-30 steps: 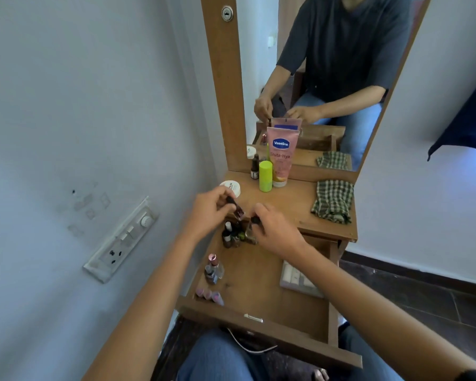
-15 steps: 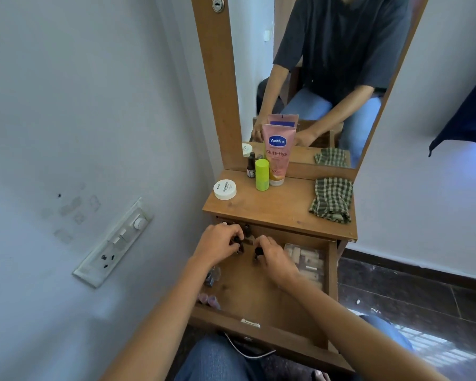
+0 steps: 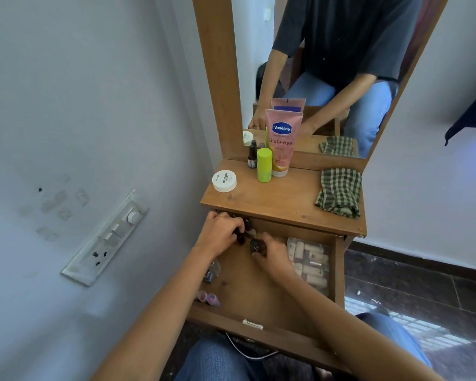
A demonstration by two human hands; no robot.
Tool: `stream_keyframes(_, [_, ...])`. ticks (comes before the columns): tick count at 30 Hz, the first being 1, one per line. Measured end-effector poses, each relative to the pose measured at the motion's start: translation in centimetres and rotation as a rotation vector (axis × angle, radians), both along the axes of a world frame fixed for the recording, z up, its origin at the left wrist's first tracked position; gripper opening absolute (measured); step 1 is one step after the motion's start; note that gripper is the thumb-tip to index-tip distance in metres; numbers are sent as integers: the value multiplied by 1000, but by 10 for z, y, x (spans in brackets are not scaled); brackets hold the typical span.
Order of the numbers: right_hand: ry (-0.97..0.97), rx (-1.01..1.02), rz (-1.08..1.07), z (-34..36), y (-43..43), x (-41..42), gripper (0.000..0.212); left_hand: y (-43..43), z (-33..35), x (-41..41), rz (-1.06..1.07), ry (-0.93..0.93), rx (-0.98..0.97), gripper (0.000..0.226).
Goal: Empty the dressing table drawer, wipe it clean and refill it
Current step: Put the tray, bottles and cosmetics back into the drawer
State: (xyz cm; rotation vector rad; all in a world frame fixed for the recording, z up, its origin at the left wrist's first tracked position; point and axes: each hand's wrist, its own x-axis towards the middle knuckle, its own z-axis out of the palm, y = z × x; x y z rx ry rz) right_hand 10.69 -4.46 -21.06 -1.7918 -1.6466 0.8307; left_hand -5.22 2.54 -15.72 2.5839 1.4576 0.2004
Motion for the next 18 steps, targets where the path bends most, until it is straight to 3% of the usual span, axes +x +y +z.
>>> stream_keyframes(9, [96,-3,-185,-13,18,-18,20,8,-2,-3,4,-19,-2,27])
stream_keyframes(18, [115,-43,-233,-24,25,-21,20,13,-1,-7,-7,60,63,27])
